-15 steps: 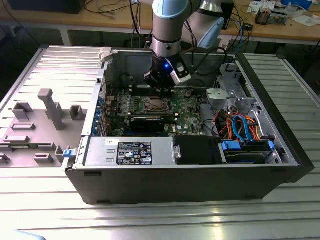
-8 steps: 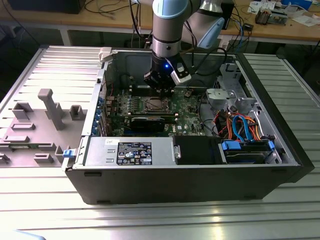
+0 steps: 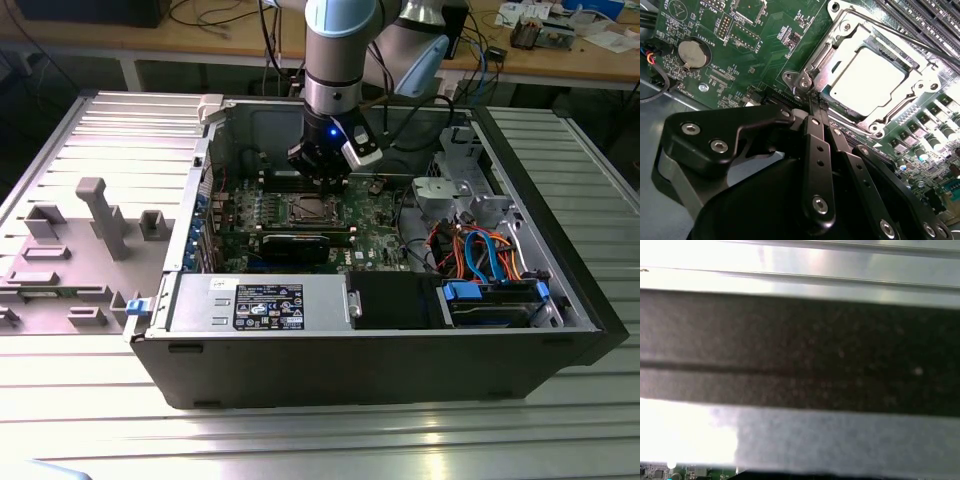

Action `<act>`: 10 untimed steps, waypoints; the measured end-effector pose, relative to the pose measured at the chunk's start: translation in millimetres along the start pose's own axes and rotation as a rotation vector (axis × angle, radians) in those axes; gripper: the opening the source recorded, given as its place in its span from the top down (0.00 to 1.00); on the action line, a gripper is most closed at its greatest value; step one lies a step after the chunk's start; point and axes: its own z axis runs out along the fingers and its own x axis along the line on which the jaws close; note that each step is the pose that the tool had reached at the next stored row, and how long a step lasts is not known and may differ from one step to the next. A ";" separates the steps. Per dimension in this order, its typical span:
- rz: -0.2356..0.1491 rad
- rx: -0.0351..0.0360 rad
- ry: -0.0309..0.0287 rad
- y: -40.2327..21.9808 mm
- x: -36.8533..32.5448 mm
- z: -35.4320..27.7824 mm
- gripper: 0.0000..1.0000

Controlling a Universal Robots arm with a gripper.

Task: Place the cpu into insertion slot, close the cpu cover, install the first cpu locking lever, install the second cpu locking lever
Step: 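Install the second cpu locking lever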

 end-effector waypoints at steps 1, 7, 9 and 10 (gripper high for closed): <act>0.000 0.0001 0.0002 -0.6 0.0 -0.1 0.89; 0.000 0.0001 0.0001 -9.8 0.7 -0.7 0.89; 0.000 0.0004 0.0003 -14.5 1.0 -1.1 0.89; 0.000 0.0003 0.0002 -18.8 1.3 -1.3 0.89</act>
